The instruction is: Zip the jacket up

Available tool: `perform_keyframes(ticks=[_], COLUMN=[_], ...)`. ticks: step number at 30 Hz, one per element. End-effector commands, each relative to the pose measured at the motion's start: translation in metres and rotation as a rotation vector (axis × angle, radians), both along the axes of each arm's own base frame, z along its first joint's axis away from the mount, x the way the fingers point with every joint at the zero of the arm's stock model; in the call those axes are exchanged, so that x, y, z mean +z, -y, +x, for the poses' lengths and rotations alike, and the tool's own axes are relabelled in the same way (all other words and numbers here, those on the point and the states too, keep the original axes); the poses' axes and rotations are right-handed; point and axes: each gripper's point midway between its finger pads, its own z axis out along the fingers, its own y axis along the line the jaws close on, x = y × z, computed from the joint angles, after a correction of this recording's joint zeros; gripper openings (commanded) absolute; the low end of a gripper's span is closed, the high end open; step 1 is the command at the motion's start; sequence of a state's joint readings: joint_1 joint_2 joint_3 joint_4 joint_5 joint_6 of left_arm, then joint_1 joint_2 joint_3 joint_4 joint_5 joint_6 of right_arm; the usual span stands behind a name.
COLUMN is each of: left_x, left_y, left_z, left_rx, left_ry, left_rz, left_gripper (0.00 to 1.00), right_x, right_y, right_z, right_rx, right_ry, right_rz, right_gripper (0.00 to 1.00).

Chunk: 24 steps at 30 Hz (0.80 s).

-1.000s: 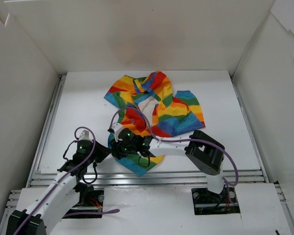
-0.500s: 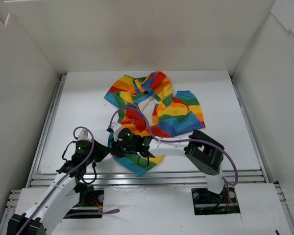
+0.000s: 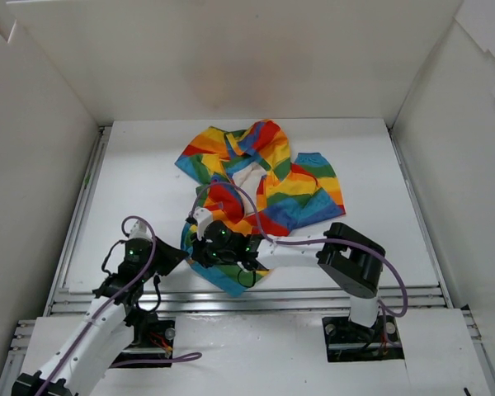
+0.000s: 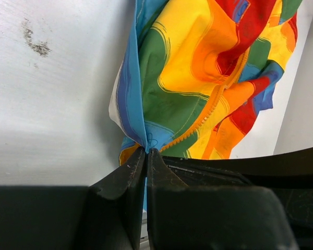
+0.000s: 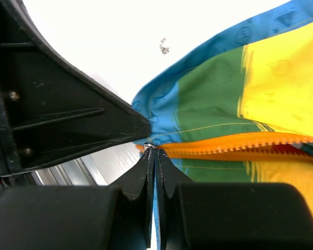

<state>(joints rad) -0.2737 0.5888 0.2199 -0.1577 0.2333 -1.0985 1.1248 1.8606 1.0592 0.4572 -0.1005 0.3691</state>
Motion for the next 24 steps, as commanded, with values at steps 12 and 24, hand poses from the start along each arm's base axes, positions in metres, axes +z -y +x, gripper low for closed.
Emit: perform_keyframes(ticks=[12,24], left_x=[0.026,0.026], left_y=[0.0,0.001], left_z=[0.003,0.002], left_rx=[-0.027,-0.033], left_ry=[0.065,0.07], left_rz=[0.006,0.0], left_gripper=[0.0,0.0], right_x=[0.05,0.057], right_y=[0.025,-0.017], right_z=[0.025,-0.006], right_rx=[-0.187,0.053], right_ry=[0.051,0.02], right_rz=[0.152,0.196], right_gripper=[0.0,0.33])
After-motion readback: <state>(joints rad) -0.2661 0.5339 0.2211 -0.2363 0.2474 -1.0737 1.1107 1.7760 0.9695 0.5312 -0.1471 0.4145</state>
